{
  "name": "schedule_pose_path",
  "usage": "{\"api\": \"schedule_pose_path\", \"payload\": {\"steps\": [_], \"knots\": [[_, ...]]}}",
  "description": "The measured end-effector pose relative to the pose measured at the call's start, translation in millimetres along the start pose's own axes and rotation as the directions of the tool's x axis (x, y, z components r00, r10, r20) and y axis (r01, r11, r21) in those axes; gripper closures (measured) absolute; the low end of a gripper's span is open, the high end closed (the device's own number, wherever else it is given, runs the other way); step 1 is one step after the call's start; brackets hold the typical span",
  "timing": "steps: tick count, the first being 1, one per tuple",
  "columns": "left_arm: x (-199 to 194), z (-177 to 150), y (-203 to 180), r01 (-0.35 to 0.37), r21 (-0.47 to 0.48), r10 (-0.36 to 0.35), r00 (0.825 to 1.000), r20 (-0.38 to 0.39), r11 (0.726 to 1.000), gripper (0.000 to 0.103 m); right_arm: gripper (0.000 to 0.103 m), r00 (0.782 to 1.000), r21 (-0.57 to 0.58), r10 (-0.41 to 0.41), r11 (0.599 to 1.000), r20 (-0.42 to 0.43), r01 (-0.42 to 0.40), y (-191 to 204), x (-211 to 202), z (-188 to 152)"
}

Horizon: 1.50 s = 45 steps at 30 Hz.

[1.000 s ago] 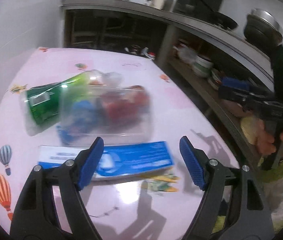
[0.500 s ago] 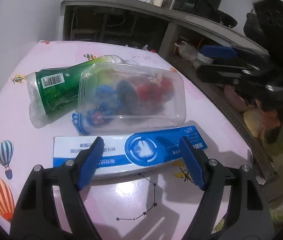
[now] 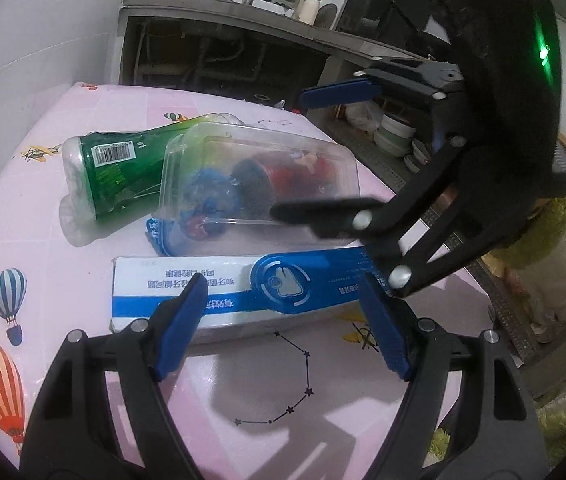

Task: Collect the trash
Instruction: 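Grasp the clear plastic container with the right tool and lift it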

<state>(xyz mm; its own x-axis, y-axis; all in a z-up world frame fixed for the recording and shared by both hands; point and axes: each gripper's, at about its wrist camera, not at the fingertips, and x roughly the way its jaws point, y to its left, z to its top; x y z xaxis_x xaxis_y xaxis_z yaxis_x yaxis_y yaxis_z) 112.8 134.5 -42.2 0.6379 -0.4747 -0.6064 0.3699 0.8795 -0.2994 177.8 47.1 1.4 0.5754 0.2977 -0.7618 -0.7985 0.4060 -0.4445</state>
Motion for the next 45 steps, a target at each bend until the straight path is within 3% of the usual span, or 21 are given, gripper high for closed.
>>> {"api": "schedule_pose_path", "payload": {"steps": [9,19,24,33,40,42,45], "knots": [[-9.6,-6.7,2.0,-0.04,0.036,0.04,0.999,-0.005,0.999,0.03,0.01,0.996,-0.013,0.083,0.996,-0.026,-0.083,1.8,14.1,6.8],[-39.3,-34.3,9.1,-0.071,0.005,0.071,0.996,-0.053,0.997,0.03,0.01,0.994,-0.057,0.062,0.996,-0.091,-0.068,11.5,35.4,10.7],[-45.8,-36.5,10.7,-0.093,0.007,0.093,0.995,-0.048,0.996,0.03,0.01,0.993,-0.012,0.057,0.998,-0.108,-0.059,9.2,42.6,14.1],[-50.5,-31.8,6.2,-0.098,0.016,0.099,0.995,-0.022,0.995,0.03,0.014,0.996,0.032,0.054,0.998,-0.07,-0.051,13.3,26.8,13.7],[-55.6,-28.2,-0.9,-0.081,0.024,0.081,0.997,0.002,0.996,0.03,0.014,0.999,0.176,0.037,0.984,0.014,-0.039,-7.3,-10.1,3.5],[-57.5,-25.0,-2.3,-0.07,0.027,0.069,0.997,0.017,0.997,0.03,0.015,0.998,0.264,0.031,0.963,0.053,-0.044,-21.0,-24.9,-4.4],[-58.9,-18.8,-2.8,-0.051,0.028,0.05,0.998,0.034,0.998,0.03,0.015,0.992,0.431,0.021,0.899,0.124,-0.073,-46.4,-49.3,-23.4]]}}
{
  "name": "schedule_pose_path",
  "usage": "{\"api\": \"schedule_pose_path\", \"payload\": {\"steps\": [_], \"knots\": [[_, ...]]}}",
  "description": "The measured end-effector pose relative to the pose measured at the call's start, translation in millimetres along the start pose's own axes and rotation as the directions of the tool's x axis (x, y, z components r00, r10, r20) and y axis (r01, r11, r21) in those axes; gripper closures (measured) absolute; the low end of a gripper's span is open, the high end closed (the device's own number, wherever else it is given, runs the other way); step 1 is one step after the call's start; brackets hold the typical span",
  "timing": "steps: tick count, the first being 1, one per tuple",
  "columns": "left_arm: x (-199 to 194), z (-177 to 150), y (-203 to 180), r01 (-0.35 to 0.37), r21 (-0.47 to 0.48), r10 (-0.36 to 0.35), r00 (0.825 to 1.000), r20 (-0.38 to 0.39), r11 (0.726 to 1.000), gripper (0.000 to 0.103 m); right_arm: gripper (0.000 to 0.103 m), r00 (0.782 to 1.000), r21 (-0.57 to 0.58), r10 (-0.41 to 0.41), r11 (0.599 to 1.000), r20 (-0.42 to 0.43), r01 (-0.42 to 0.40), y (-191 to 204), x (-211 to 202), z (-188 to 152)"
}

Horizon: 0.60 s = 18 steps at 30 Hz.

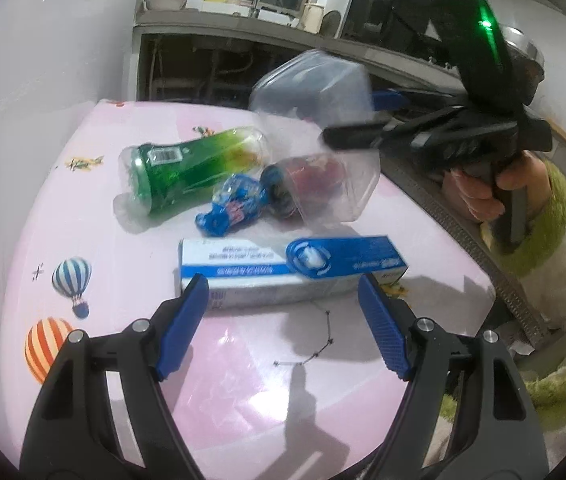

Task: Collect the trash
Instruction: 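Grasp the clear plastic container with the right tool and lift it, then grasp the blue-wrapped item with the left tool while the right tool holds the container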

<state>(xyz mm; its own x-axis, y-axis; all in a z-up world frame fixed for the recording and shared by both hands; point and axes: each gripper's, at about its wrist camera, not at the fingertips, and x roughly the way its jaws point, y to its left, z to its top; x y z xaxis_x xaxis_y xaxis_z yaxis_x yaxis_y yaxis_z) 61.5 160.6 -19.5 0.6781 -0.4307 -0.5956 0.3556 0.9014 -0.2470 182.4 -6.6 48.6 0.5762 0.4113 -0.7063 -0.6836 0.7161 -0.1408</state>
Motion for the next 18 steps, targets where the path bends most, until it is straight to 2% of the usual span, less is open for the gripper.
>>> {"api": "schedule_pose_path", "payload": {"steps": [3,6,9,11,15,17,18], "knots": [[1.7,14.2,-2.0,0.005,0.024,-0.005,1.0,0.028,1.0,0.03,0.015,0.997,0.186,0.012,0.982,0.075,-0.026,-32.8,-27.2,-9.3],[9.9,33.4,-2.2,-0.028,0.057,0.026,0.999,0.038,0.998,0.03,0.015,0.991,0.338,0.007,0.94,0.134,-0.052,-60.8,-54.5,-25.5],[30.8,57.0,0.9,-0.082,0.1,0.083,0.997,-0.001,0.992,0.031,0.015,0.988,0.441,-0.014,0.896,0.157,-0.057,-81.2,-77.1,-43.0],[51.6,71.5,5.6,-0.109,0.123,0.116,0.992,-0.054,0.986,0.033,0.015,0.988,0.508,-0.018,0.859,0.153,-0.063,-93.6,-89.4,-57.2],[97.2,87.8,13.8,-0.126,0.19,0.165,0.964,-0.208,0.974,0.035,0.015,0.994,0.613,-0.002,0.787,0.112,-0.068,-109.4,-100.2,-87.6],[116.8,88.4,10.1,-0.121,0.266,0.197,0.94,-0.278,0.956,0.043,0.015,0.996,0.661,0.015,0.747,0.087,-0.069,-115.5,-102.5,-105.0],[123.8,87.1,7.8,-0.117,0.302,0.211,0.929,-0.303,0.946,0.044,0.015,0.997,0.681,0.029,0.729,0.073,-0.071,-118.2,-101.0,-112.5]]}}
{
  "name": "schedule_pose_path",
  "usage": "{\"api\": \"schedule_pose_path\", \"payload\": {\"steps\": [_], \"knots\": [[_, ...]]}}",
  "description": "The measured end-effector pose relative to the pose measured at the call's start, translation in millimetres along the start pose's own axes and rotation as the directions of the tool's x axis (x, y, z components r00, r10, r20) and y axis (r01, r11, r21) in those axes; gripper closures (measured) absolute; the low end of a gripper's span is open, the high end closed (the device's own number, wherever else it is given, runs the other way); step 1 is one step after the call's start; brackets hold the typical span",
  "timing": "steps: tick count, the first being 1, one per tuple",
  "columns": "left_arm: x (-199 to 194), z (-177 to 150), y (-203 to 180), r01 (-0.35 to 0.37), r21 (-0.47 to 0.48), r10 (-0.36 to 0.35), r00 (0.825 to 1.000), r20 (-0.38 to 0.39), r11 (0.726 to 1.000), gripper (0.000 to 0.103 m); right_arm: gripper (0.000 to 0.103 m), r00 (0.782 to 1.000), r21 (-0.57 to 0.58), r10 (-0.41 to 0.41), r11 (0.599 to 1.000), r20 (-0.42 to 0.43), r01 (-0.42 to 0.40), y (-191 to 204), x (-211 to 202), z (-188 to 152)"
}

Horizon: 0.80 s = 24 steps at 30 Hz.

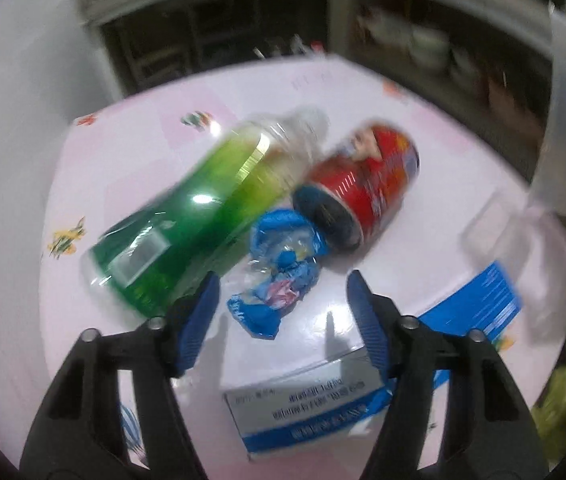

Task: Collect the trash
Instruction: 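Grasp the blue-wrapped item with the left tool while the right tool holds the container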

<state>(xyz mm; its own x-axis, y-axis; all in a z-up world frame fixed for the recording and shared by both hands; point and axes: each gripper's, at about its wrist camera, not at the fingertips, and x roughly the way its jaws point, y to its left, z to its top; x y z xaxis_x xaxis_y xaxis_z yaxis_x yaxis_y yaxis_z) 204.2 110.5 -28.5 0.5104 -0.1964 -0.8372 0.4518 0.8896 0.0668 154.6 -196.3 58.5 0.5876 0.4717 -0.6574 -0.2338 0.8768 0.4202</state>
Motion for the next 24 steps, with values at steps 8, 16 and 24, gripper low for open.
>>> {"api": "schedule_pose_path", "payload": {"steps": [8,16,24], "knots": [[35.9,11.9,4.3,-0.046,0.041,0.051,0.989,-0.137,0.998,0.065,0.015,0.988,0.15,0.023,0.989,-0.153,0.0,-36.1,33.1,-31.9],[40.1,14.3,8.8,-0.055,0.001,0.054,0.988,-0.145,0.999,0.086,0.015,0.984,0.138,-0.024,0.989,-0.179,0.049,-42.9,57.6,-32.2],[7.5,8.5,5.8,-0.095,-0.057,0.092,0.994,-0.057,0.994,0.09,0.012,0.977,0.083,-0.069,0.993,-0.202,0.087,-44.4,63.6,-33.4]]}}
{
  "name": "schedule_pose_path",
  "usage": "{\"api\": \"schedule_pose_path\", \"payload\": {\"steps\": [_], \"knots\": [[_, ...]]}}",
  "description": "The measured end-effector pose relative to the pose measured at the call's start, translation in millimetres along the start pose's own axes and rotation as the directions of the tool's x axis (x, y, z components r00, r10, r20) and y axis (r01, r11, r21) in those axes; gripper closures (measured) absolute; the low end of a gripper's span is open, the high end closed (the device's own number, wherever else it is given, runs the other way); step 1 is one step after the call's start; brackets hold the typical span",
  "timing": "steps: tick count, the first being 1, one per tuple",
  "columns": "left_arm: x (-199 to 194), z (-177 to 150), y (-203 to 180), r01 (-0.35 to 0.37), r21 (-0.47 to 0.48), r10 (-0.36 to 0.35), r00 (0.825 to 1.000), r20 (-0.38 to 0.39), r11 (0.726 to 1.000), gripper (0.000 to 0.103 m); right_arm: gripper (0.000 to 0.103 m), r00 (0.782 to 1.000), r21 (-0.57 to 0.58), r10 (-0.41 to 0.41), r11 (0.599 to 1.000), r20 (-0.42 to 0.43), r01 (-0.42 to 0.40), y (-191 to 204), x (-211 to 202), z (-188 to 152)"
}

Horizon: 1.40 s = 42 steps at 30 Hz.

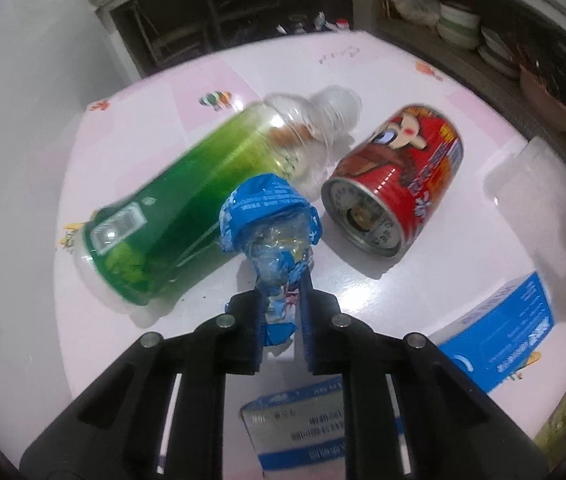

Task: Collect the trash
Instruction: 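Grasp the blue-wrapped item with the left tool while the right tool holds the container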

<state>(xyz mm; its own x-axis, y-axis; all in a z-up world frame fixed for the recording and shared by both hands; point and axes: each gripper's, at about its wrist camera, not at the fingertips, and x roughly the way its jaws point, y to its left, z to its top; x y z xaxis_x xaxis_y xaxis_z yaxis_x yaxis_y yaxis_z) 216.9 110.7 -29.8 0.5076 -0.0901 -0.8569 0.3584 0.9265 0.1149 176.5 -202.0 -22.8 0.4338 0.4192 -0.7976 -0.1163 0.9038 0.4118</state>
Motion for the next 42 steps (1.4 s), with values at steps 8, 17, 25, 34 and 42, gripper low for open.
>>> {"api": "schedule_pose_path", "payload": {"steps": [8,17,25,34,42], "knots": [[-43.9,-11.6,-15.1,0.006,-0.071,0.001,0.994,0.109,0.997,0.09,0.01,0.995,-0.085,-0.079,0.994,-0.057,0.074,11.4,9.6,-11.2],[-55.3,-9.0,-51.6,0.055,-0.083,-0.042,0.987,0.158,0.995,0.09,0.01,0.98,-0.138,-0.184,0.975,-0.081,0.172,32.1,32.5,-16.4],[-51.2,-6.8,-77.0,0.054,-0.024,-0.049,0.987,0.154,0.998,0.09,0.01,0.961,-0.144,-0.264,0.957,-0.08,0.25,34.2,49.5,-27.1],[-52.2,-7.7,-84.8,0.035,-0.007,-0.034,0.987,0.156,0.999,0.09,0.015,0.981,-0.056,-0.187,0.981,-0.044,0.185,17.3,35.8,-27.2],[-54.0,-6.3,-87.0,0.028,0.005,-0.029,0.986,0.165,1.0,0.09,0.016,0.987,-0.014,-0.161,0.987,-0.018,0.161,9.8,23.6,-27.2]]}}
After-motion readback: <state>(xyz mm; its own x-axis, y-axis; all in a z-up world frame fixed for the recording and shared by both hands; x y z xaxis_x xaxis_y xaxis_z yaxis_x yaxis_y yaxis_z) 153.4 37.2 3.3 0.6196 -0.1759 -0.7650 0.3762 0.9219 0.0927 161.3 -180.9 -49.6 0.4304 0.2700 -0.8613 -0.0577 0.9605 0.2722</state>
